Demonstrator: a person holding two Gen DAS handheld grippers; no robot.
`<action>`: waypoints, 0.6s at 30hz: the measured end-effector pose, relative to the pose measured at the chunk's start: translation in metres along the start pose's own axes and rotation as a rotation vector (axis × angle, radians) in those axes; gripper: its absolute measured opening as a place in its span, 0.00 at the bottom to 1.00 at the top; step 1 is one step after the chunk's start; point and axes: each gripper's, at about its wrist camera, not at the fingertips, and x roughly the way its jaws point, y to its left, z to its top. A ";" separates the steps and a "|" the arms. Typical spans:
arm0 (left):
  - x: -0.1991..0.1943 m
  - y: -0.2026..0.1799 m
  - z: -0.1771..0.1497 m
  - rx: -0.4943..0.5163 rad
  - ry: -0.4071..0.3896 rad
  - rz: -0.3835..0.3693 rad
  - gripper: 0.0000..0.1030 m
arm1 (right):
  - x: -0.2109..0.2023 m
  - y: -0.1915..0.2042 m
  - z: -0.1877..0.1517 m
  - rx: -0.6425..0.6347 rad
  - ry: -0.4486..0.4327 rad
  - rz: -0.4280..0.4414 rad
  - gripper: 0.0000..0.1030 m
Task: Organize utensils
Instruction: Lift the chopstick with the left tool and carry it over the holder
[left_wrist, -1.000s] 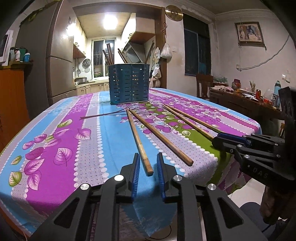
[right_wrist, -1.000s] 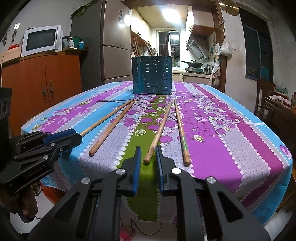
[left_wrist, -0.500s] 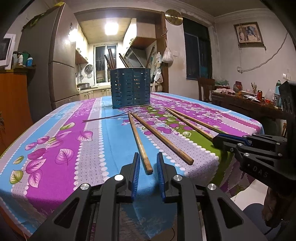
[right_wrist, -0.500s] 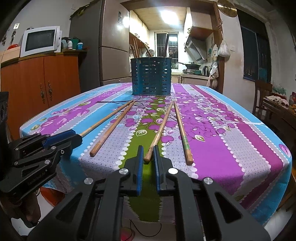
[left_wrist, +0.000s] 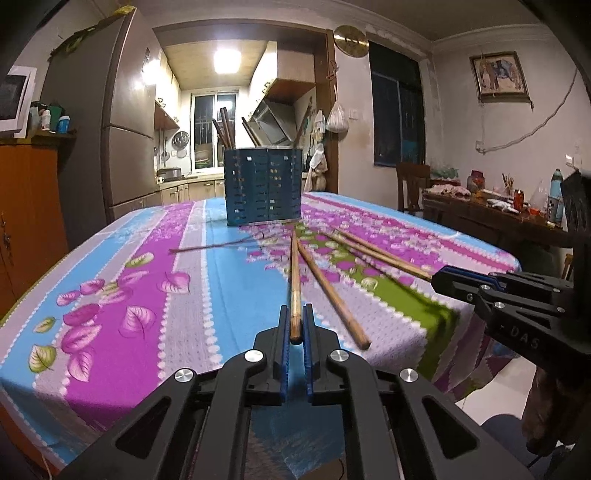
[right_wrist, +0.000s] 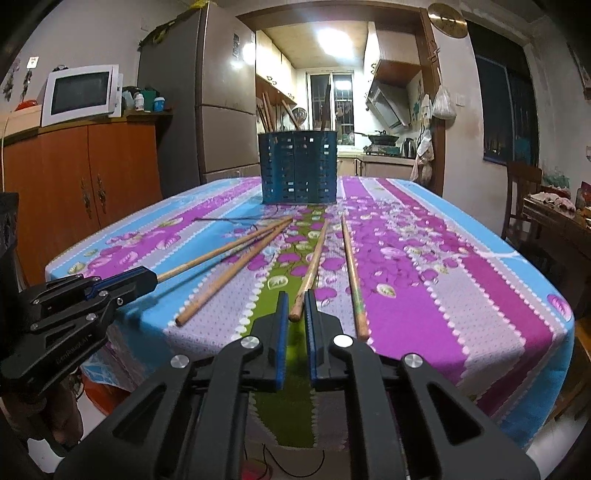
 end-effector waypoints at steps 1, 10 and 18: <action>-0.003 0.000 0.002 -0.002 -0.007 -0.001 0.07 | -0.002 0.000 0.002 -0.003 -0.006 -0.001 0.06; -0.040 -0.001 0.047 -0.003 -0.132 -0.010 0.07 | -0.036 0.000 0.040 -0.049 -0.113 0.004 0.05; -0.050 -0.009 0.084 0.031 -0.219 -0.011 0.08 | -0.046 -0.005 0.083 -0.097 -0.178 0.040 0.05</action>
